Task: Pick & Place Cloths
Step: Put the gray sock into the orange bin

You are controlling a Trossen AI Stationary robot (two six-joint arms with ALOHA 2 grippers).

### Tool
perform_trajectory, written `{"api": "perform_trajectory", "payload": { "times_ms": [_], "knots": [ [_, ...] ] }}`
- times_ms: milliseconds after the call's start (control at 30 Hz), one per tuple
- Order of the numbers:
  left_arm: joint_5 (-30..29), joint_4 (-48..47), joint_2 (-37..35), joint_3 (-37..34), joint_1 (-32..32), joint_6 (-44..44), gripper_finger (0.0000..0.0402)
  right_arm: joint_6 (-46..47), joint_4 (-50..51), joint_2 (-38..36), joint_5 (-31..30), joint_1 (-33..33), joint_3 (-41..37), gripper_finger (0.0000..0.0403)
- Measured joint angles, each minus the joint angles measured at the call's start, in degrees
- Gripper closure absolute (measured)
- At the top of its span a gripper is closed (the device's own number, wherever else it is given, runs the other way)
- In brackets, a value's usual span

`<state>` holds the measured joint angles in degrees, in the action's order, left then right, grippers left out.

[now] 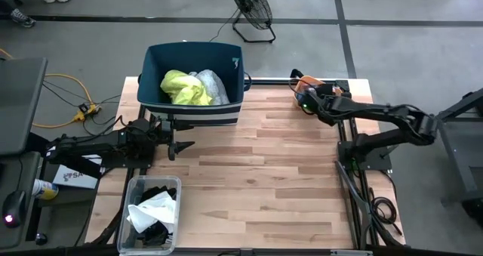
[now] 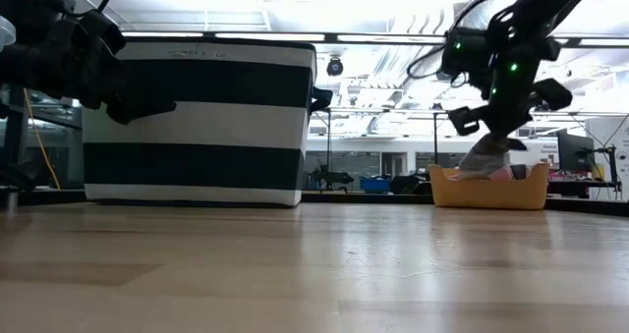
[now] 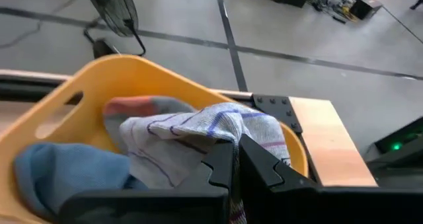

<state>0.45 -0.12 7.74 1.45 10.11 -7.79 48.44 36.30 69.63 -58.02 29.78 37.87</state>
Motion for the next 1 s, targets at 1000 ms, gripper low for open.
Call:
{"api": "perform_trajectory", "payload": {
  "times_ms": [1000],
  "knots": [
    [0.00,-0.01,-0.02,0.00,0.00,-0.02,0.0080,-4.12,-16.46,19.52,14.74,5.27,0.00,0.0385]
  ]
}}
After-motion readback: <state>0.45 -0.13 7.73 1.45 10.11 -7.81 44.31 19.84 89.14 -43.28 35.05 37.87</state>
